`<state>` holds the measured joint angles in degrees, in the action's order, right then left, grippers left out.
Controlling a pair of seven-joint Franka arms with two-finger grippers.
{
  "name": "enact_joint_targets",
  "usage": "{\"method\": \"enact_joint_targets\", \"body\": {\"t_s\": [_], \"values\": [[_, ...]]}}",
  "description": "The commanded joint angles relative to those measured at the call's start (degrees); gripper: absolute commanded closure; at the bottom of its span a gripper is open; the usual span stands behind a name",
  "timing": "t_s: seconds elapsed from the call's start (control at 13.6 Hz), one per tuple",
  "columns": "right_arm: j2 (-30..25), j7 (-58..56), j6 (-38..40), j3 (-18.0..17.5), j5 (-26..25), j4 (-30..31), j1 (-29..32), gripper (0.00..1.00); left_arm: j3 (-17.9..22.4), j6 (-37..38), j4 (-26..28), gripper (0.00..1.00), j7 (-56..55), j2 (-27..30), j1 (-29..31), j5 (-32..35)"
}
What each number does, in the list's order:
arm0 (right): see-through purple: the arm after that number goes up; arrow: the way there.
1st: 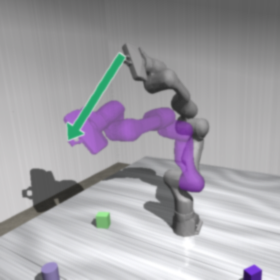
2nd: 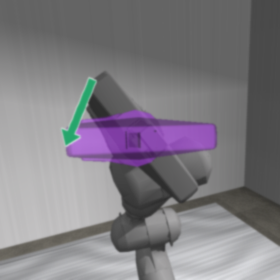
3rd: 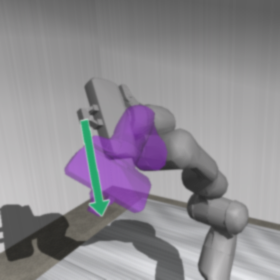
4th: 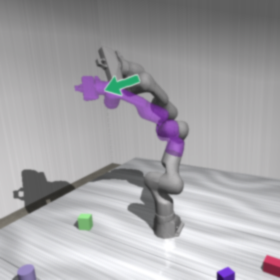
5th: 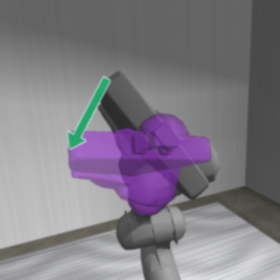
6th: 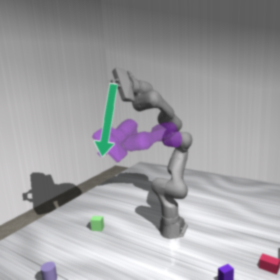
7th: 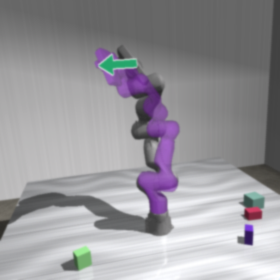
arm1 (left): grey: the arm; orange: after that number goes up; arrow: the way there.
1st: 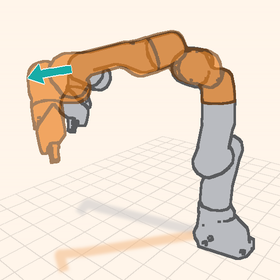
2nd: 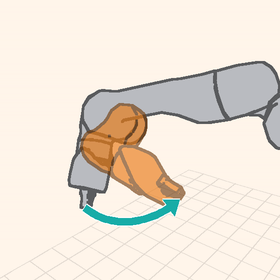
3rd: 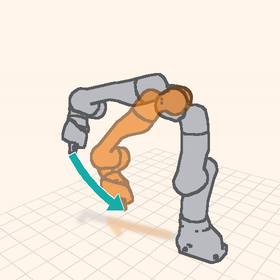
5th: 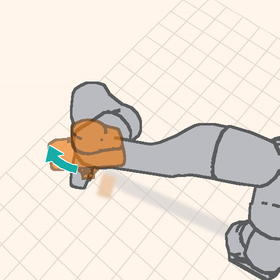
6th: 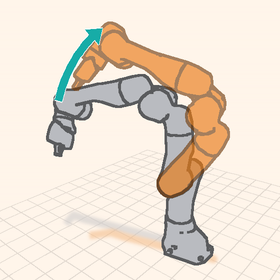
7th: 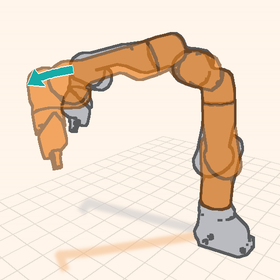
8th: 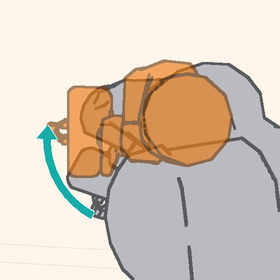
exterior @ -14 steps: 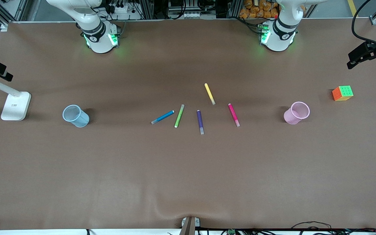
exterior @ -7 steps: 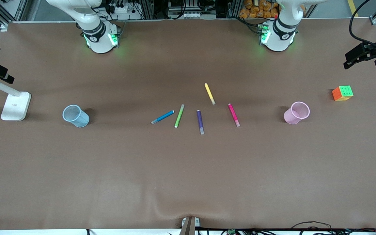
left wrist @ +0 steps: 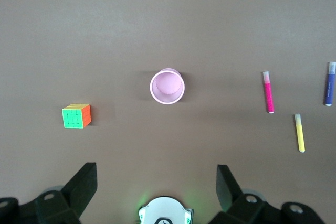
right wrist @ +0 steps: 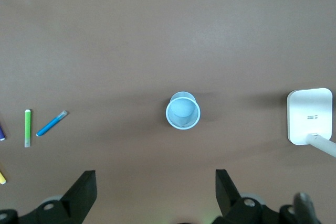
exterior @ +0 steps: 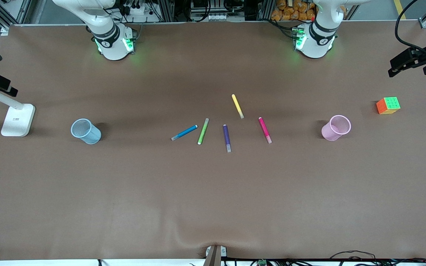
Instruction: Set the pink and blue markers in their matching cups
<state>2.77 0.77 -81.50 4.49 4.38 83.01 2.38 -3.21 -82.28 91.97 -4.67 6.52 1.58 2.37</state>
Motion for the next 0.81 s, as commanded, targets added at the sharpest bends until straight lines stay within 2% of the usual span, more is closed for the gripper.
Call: {"method": "enact_joint_targets", "body": {"t_s": [0.0,0.44,0.74], "values": [[2.9,-0.2,0.1,-0.3,0.0,-1.9,0.9,0.0,-0.1,1.1,-0.8,0.0,-0.7,-0.4,0.1,-0.9],[3.6,-0.2,-0.4,-0.3,0.0,-2.0,0.9,0.0,-1.0,1.3,0.6,0.0,-0.8,-1.7,-0.4,-1.0],[3.7,0.0,-0.6,-0.1,0.1,-2.0,1.0,0.0,-3.5,1.1,0.8,0.0,-0.9,-4.0,-0.4,-1.1]]}}
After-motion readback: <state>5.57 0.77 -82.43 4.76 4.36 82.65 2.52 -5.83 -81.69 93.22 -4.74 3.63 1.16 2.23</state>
